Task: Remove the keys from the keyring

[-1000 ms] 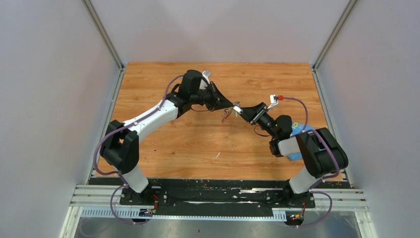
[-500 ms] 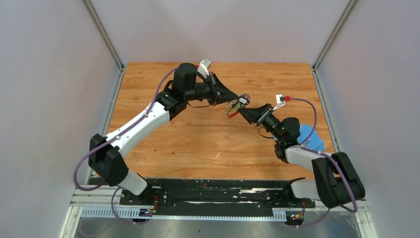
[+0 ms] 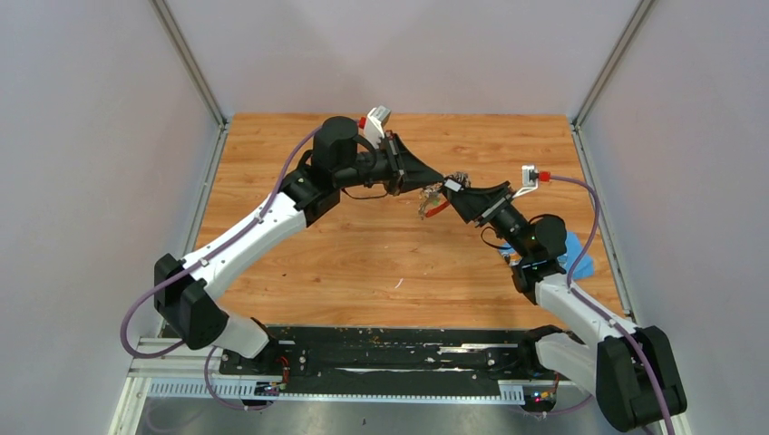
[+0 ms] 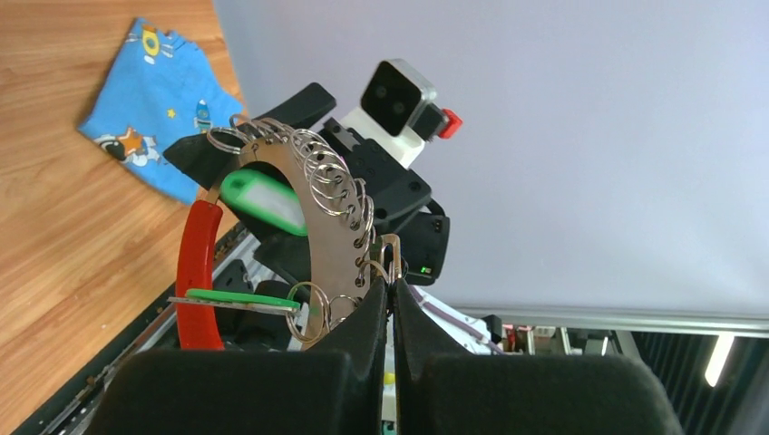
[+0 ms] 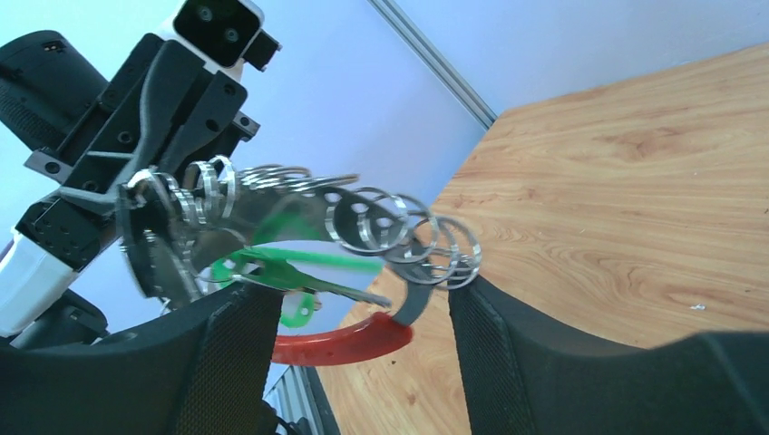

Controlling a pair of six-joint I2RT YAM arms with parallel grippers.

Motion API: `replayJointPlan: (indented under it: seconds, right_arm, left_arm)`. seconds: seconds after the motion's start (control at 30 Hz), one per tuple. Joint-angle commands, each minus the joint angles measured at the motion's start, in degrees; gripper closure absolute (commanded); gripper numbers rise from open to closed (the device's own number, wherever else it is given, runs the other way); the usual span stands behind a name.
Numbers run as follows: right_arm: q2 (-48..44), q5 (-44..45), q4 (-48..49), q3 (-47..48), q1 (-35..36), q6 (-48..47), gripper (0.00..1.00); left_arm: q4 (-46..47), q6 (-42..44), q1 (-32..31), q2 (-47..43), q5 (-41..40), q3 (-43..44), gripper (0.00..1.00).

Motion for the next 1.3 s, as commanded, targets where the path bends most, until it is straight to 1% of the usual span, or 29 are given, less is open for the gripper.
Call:
replayJointPlan:
  seconds: [0.0, 0.1, 0.17, 0.23, 0.33, 0.4, 0.47, 0.57, 0.63, 0.7, 0.77, 0.8, 0.83, 0.87, 0.9, 0.93, 0.97, 1.03, 1.07, 1.1, 1.17, 1.27]
  right_arm:
    - [0.47, -0.2, 3.85, 0.96, 0.76, 3.23, 0.34]
    - [-1.78, -0.31, 4.99, 0.27, 0.71, 4.95, 0.41]
    - [-4.7, -0.07, 3.92, -0.06, 0.76, 5.6, 0.43]
    - [-8.54, 0.12, 1.1, -0.15, 0.76, 5.52, 0.45]
    - [-15.05, 0.72, -5.9, 0.01, 0.76, 4.48, 0.46]
    - [-18.75, 0.99, -10.32, 0.38, 0.77, 4.08, 0.49]
    - [-21.33, 0.98, -14.2, 0.89, 0.76, 3.84, 0.59]
    - [-23.85, 0.85, -23.55, 2.79, 0.76, 2.33, 0.7]
    - [-24.83, 1.05, -29.16, 4.14, 0.76, 1.09, 0.74]
    - [-25.12, 1.39, -35.13, 5.56, 0.72, -0.25, 0.8]
    - [-24.88, 1.28, -40.21, 7.57, 0.78, -1.92, 0.89]
    - [-24.6, 1.53, -42.8, 8.64, 0.89, -2.62, 0.97]
    - [-24.18, 1.69, -45.29, 9.87, 0.85, -3.4, 0.99]
    - [-23.53, 2.04, -48.59, 11.43, 0.85, -4.13, 0.99]
    - [-22.8, 2.85, -52.82, 13.46, 0.92, -4.8, 0.99]
    - [-21.62, 4.38, -58.4, 15.81, 1.0, -5.39, 0.99]
    - [-20.19, 6.61, -66.67, 19.05, 1.14, -5.72, 0.99]
    - [-16.5, 11.12, -80.94, 24.44, 1.68, -4.93, 0.99]
    - [-14.9, 11.68, -84.71, 25.47, 1.9, -3.77, 0.99]
    - [-13.56, 11.56, -86.09, 25.42, 2.17, -1.91, 0.99]
    - [-11.17, 10.96, -86.78, 24.05, 2.51, 3.0, 0.99]
    - [-5.86, 11.52, -87.78, 25.46, 3.41, 6.93, 0.99]
  left_arm:
    - [1.53, -1.89, -0.6, -2.87, 2.36, 1.58, 1.0]
    - [1.75, -1.58, -0.57, -2.93, 2.6, 1.05, 1.0]
    - [1.73, -1.19, -0.37, -2.62, 2.58, 0.6, 1.0]
    - [2.12, -1.11, -0.04, -2.26, 2.66, -0.12, 1.0]
    - [2.06, -0.54, 0.58, -2.1, 2.49, -0.74, 1.0]
    - [2.13, -0.13, 0.78, -1.88, 2.33, -1.05, 1.0]
    - [1.99, 0.35, 0.83, -1.66, 2.24, -1.07, 1.0]
    - [1.9, 1.3, 0.83, -1.77, 1.89, -1.39, 1.0]
    - [1.92, 1.94, 0.91, -1.89, 1.77, -1.83, 1.0]
    - [2.08, 2.49, 0.92, -1.96, 1.83, -2.3, 1.0]
    - [2.27, 3.24, 0.92, -1.73, 2.22, -2.6, 1.0]
    - [2.13, 4.2, 0.92, -1.51, 2.57, -2.6, 1.0]
    - [0.81, 5.92, 0.92, -1.2, 2.67, -2.07, 1.0]
    - [-2.6, 9.56, 0.92, -0.9, 2.2, -0.78, 0.97]
    - [-6.5, 13.56, 0.92, -0.73, 0.58, 0.5, 0.89]
    - [-9.87, 17.52, 0.92, -0.64, -0.96, 1.69, 0.77]
    - [-14.71, 22.4, 0.92, -0.49, -3.78, 3.32, 0.64]
    - [-20.57, 31.23, 1.05, -0.56, -8.21, 5.11, 0.47]
    - [-23.82, 35.51, 1.01, -0.4, -11.2, 6.11, 0.4]
    - [-27.01, 39.31, 1.01, -0.37, -14.16, 7.31, 0.33]
    - [-29.81, 45.29, 0.82, -1.4, -18.87, 6.78, 0.32]
    - [-30.69, 51.13, -2.14, -4.72, -25.87, 2.71, 0.33]
